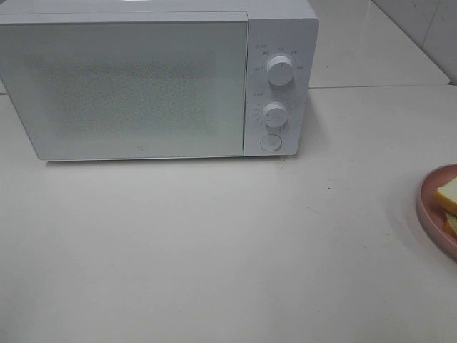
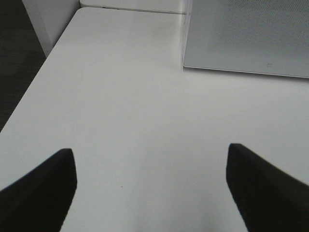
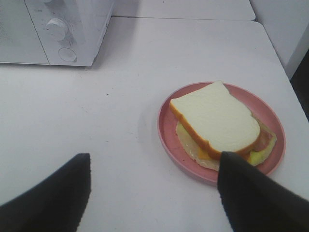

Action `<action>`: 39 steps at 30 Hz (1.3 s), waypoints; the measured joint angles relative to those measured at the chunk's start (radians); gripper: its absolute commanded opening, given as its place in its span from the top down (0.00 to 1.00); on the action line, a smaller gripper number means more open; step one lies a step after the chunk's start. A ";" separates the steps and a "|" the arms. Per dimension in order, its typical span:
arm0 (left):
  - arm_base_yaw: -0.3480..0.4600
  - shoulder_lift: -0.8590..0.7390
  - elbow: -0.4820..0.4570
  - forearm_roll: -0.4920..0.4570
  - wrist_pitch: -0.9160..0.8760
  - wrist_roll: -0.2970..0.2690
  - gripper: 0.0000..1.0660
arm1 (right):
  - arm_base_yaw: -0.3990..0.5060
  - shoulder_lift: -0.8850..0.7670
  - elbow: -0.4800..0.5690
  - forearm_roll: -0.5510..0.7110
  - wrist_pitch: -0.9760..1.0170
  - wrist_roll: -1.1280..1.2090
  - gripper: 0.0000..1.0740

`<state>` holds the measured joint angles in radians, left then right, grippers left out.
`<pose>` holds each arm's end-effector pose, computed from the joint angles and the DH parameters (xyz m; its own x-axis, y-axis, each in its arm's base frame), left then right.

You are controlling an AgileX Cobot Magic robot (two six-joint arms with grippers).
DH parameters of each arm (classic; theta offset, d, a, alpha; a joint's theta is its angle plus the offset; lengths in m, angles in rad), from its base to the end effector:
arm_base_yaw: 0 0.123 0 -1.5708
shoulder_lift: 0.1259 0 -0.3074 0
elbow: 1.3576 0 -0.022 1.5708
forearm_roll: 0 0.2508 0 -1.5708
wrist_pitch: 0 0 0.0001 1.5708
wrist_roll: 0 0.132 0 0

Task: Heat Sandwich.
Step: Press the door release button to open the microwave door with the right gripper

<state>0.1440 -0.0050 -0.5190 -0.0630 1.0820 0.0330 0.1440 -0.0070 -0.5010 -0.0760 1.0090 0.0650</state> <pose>0.0061 -0.0065 0.2623 -0.4484 -0.0616 -0.8917 -0.0927 0.9954 -0.0222 0.0118 -0.0069 0.2654 -0.3986 -0.0331 -0.9165 -0.0752 0.9972 -0.0033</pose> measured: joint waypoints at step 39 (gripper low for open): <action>0.000 0.000 0.000 0.000 0.000 0.000 0.25 | 0.000 0.000 0.000 -0.017 0.000 0.028 0.06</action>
<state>0.1440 -0.0050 -0.5190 -0.0630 1.0820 0.0330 0.1440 -0.0070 -0.5010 -0.0930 1.0090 0.0930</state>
